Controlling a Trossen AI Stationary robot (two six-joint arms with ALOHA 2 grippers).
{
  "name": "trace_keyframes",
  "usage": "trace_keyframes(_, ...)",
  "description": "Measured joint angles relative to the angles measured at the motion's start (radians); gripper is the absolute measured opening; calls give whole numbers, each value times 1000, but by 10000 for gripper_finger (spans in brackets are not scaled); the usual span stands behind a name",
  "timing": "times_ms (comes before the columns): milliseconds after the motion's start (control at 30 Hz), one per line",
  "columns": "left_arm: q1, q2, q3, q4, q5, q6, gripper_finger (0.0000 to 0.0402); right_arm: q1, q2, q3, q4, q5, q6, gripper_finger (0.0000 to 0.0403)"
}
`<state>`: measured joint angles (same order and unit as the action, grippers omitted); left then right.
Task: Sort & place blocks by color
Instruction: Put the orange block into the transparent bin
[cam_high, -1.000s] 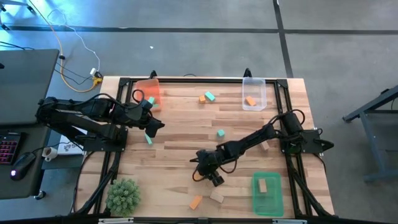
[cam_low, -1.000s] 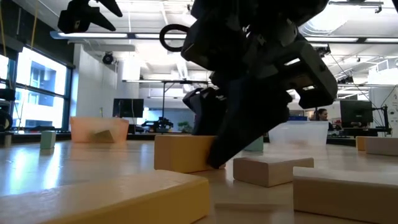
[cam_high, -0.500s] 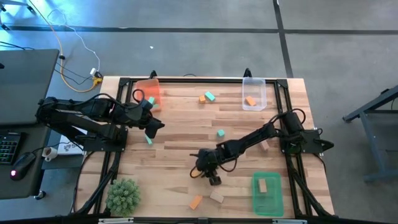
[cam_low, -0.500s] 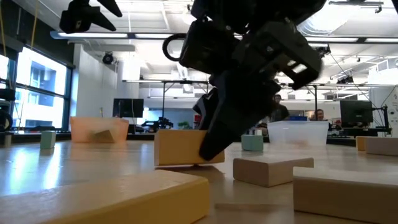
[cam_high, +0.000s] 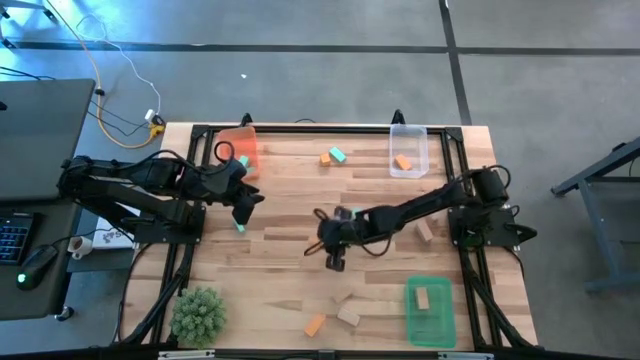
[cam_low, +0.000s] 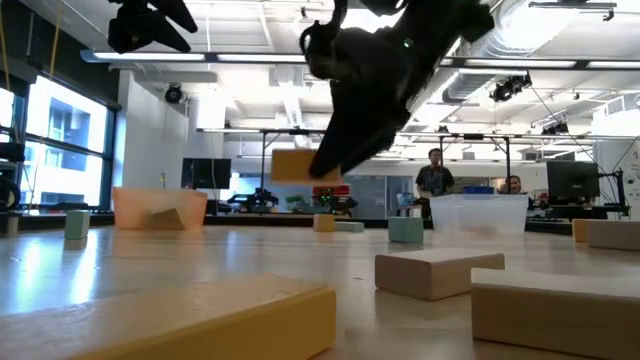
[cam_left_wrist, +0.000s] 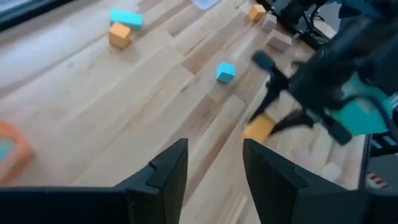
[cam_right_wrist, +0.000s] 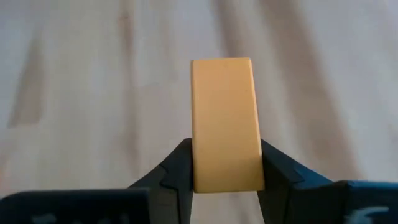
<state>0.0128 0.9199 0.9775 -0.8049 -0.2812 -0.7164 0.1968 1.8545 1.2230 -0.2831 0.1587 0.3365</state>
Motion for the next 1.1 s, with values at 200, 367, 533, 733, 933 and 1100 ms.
trace_keyframes(200,0,0,0,0,0,100,141,-29,-116,0,-105,230,119,107)
trace_keyframes(367,0,0,0,1,0,183,141,-58,-218,0,-174,433,237,107)
trace_keyframes(533,0,0,0,1,0,291,141,-96,-307,1,-273,587,350,107)
trace_keyframes(733,9,0,0,12,-2,377,141,-176,-382,1,-413,700,461,107)
trace_keyframes(933,63,0,0,36,-30,414,141,-292,-406,1,-548,780,502,107)
trace_keyframes(1100,122,0,0,45,-45,408,141,-428,-394,1,-646,752,496,107)
